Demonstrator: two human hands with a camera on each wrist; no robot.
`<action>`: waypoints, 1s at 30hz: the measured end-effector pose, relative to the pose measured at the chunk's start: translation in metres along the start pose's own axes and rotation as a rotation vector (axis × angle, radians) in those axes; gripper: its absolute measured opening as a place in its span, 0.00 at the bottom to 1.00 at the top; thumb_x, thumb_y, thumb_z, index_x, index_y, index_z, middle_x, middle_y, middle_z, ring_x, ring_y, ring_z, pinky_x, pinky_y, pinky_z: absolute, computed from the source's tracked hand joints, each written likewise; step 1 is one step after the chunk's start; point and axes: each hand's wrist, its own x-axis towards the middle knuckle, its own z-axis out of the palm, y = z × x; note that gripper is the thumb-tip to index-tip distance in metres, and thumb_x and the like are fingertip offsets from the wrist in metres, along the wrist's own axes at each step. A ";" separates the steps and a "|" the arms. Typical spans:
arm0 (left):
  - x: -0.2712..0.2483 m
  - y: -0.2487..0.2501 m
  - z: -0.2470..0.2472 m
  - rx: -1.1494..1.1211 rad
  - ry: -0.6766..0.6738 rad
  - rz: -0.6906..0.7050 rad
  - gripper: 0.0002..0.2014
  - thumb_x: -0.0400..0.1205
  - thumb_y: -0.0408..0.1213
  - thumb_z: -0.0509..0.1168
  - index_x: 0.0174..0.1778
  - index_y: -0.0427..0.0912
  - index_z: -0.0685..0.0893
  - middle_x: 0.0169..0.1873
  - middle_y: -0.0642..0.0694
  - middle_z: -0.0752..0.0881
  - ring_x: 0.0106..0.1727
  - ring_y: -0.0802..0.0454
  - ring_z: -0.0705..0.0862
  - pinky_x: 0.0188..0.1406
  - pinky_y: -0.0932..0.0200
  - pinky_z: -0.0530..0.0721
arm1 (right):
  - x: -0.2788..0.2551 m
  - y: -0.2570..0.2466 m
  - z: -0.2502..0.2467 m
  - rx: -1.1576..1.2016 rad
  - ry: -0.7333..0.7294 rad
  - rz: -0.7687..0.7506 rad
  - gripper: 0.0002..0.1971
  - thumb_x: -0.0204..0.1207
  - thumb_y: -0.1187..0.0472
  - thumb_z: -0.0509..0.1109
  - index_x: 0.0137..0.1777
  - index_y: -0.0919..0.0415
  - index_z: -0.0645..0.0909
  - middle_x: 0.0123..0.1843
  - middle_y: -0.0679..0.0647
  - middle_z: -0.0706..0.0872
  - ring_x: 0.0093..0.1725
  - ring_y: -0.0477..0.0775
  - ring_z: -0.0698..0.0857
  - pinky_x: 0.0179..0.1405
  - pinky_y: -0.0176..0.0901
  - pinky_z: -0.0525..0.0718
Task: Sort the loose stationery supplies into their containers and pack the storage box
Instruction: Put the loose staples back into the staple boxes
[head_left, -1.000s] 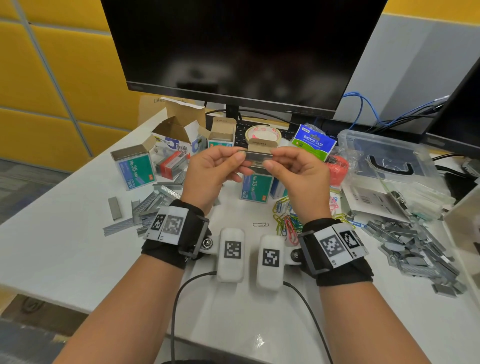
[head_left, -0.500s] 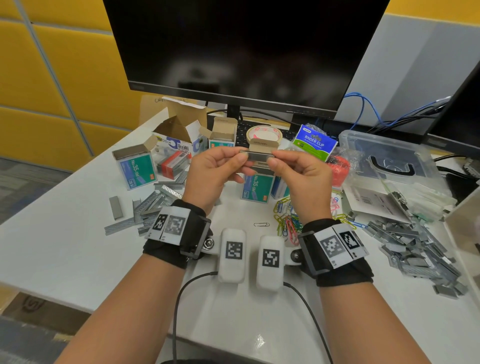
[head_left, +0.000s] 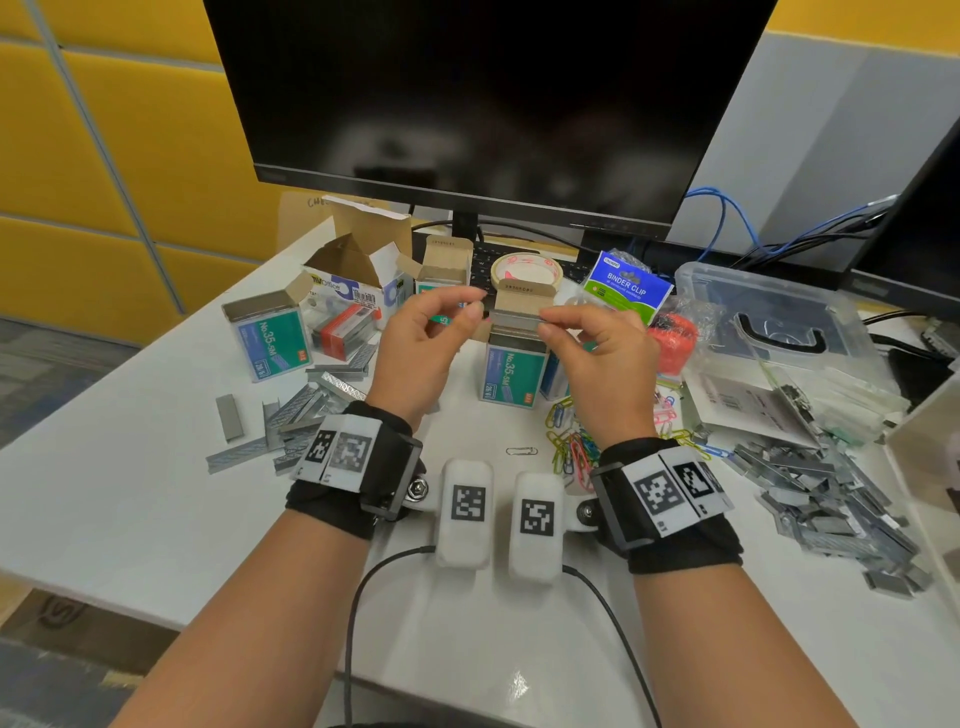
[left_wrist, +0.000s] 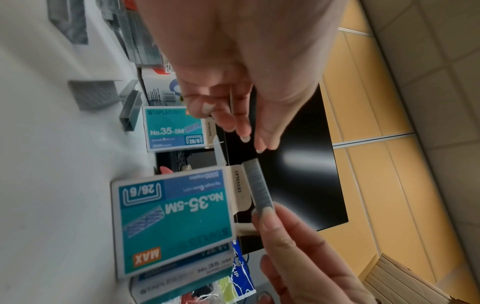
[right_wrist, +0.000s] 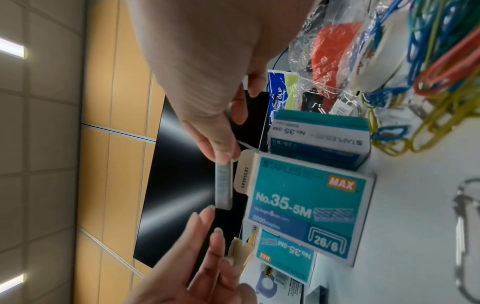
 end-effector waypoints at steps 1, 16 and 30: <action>0.000 -0.001 0.000 0.021 -0.007 -0.019 0.08 0.83 0.36 0.64 0.56 0.49 0.83 0.42 0.55 0.81 0.41 0.63 0.78 0.40 0.67 0.76 | 0.000 0.001 0.000 -0.036 -0.014 0.006 0.08 0.75 0.61 0.72 0.52 0.54 0.89 0.45 0.45 0.84 0.52 0.46 0.72 0.44 0.28 0.68; 0.001 -0.002 0.003 0.266 -0.195 -0.048 0.07 0.83 0.32 0.63 0.53 0.47 0.81 0.56 0.52 0.73 0.51 0.61 0.77 0.50 0.73 0.77 | 0.001 0.001 0.007 -0.156 -0.074 0.001 0.07 0.76 0.62 0.70 0.52 0.56 0.88 0.46 0.49 0.88 0.54 0.52 0.72 0.50 0.39 0.67; 0.002 -0.001 0.008 0.238 -0.236 -0.126 0.10 0.84 0.34 0.61 0.58 0.39 0.84 0.57 0.51 0.69 0.66 0.55 0.70 0.71 0.51 0.75 | -0.001 0.001 0.006 -0.126 -0.119 0.079 0.09 0.79 0.64 0.66 0.52 0.55 0.88 0.45 0.47 0.85 0.57 0.53 0.74 0.48 0.39 0.69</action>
